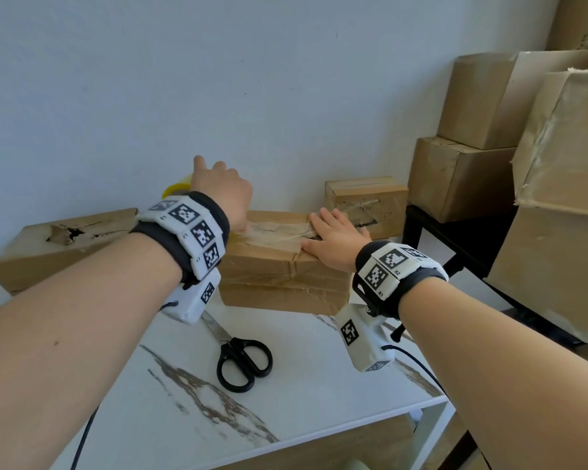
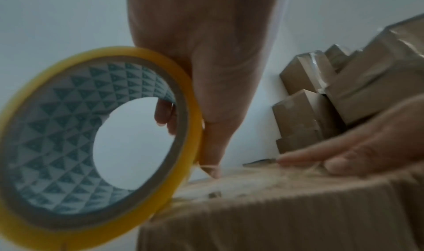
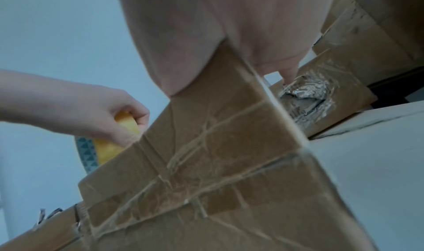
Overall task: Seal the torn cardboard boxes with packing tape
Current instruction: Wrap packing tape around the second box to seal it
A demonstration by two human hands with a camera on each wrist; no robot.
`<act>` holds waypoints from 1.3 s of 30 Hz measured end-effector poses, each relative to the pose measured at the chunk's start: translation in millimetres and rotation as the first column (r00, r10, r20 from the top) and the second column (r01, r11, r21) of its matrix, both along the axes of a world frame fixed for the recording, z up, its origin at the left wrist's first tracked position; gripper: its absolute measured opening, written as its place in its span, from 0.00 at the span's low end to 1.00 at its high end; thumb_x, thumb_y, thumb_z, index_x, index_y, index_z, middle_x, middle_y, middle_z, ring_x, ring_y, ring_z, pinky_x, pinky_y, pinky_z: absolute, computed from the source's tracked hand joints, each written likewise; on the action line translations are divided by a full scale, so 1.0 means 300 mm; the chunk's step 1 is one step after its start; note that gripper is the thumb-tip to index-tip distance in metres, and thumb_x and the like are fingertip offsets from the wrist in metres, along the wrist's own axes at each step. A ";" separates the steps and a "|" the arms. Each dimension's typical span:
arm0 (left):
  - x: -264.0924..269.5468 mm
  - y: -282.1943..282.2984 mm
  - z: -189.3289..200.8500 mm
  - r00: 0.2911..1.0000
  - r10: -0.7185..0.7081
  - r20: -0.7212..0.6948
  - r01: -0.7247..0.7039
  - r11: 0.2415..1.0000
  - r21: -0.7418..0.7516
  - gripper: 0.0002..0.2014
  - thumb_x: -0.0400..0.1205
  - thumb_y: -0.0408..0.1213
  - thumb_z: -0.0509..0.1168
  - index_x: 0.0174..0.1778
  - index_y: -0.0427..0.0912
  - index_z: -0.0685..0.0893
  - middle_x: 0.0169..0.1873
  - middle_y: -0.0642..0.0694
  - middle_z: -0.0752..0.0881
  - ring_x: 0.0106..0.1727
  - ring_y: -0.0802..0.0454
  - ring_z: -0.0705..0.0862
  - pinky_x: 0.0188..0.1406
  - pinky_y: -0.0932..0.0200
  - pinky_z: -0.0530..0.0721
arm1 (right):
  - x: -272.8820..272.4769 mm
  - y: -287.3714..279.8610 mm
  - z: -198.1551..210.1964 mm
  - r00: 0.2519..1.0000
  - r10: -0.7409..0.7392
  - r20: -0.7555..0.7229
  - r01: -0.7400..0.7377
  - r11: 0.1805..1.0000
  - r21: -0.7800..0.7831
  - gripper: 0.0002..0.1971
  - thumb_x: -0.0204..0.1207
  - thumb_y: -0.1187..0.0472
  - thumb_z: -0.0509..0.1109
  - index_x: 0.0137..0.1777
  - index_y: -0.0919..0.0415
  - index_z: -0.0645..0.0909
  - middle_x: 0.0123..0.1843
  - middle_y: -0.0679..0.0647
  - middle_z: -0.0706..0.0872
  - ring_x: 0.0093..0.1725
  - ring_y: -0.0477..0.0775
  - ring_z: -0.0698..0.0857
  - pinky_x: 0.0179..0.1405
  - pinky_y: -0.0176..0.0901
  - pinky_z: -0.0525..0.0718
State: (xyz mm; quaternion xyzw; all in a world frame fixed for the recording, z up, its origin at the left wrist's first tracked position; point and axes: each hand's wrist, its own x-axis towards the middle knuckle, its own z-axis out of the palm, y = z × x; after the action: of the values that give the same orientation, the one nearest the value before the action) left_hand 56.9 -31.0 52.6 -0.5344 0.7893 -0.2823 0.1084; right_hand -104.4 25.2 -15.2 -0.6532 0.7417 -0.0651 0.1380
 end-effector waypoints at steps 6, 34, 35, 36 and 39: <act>-0.014 0.033 -0.049 0.948 -0.114 0.297 0.151 0.983 -0.106 0.16 0.83 0.47 0.54 0.63 0.51 0.80 0.67 0.47 0.76 0.71 0.44 0.68 0.74 0.31 0.53 | 0.011 -0.006 0.007 0.999 -0.031 -0.041 0.032 0.999 0.015 0.33 0.83 0.42 0.51 0.85 0.49 0.44 0.86 0.46 0.38 0.84 0.51 0.36 0.79 0.71 0.40; 0.259 -0.043 0.049 0.842 0.086 -0.532 0.055 0.968 0.244 0.20 0.75 0.46 0.66 0.24 0.44 0.65 0.21 0.48 0.63 0.26 0.47 0.64 0.29 0.58 0.59 | 0.214 -0.106 0.017 0.992 0.062 -0.114 -0.058 0.998 0.038 0.35 0.81 0.34 0.42 0.84 0.47 0.39 0.85 0.49 0.37 0.84 0.51 0.35 0.79 0.66 0.35; 0.266 -0.040 0.051 0.860 0.113 -0.498 0.024 0.965 0.262 0.19 0.75 0.47 0.66 0.24 0.43 0.66 0.21 0.48 0.65 0.26 0.47 0.65 0.28 0.59 0.60 | 0.211 -0.110 0.018 0.990 0.068 -0.123 -0.062 0.997 0.050 0.35 0.80 0.34 0.41 0.84 0.46 0.38 0.85 0.49 0.37 0.84 0.51 0.35 0.79 0.66 0.35; 0.274 -0.040 0.048 0.876 0.151 -0.459 -0.015 0.958 0.286 0.19 0.75 0.48 0.67 0.25 0.43 0.69 0.22 0.48 0.68 0.25 0.47 0.67 0.27 0.60 0.63 | 0.209 -0.111 0.017 0.988 0.075 -0.135 -0.068 0.996 0.055 0.35 0.80 0.33 0.41 0.84 0.46 0.38 0.85 0.48 0.36 0.84 0.51 0.35 0.79 0.67 0.35; 0.311 -0.040 0.001 0.890 0.237 -0.390 -0.108 0.940 0.324 0.20 0.75 0.53 0.67 0.27 0.42 0.73 0.24 0.48 0.75 0.27 0.49 0.74 0.29 0.60 0.68 | 0.207 -0.111 0.012 0.983 0.090 -0.157 -0.083 0.995 0.054 0.35 0.80 0.33 0.40 0.84 0.46 0.37 0.85 0.48 0.36 0.84 0.51 0.35 0.79 0.67 0.36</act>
State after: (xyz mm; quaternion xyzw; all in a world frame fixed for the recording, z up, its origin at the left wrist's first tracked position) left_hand 150.1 -42.9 52.7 -0.6293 0.7757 -0.0284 0.0375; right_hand -42.2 -8.2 -11.5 -0.6845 0.7225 0.0109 0.0966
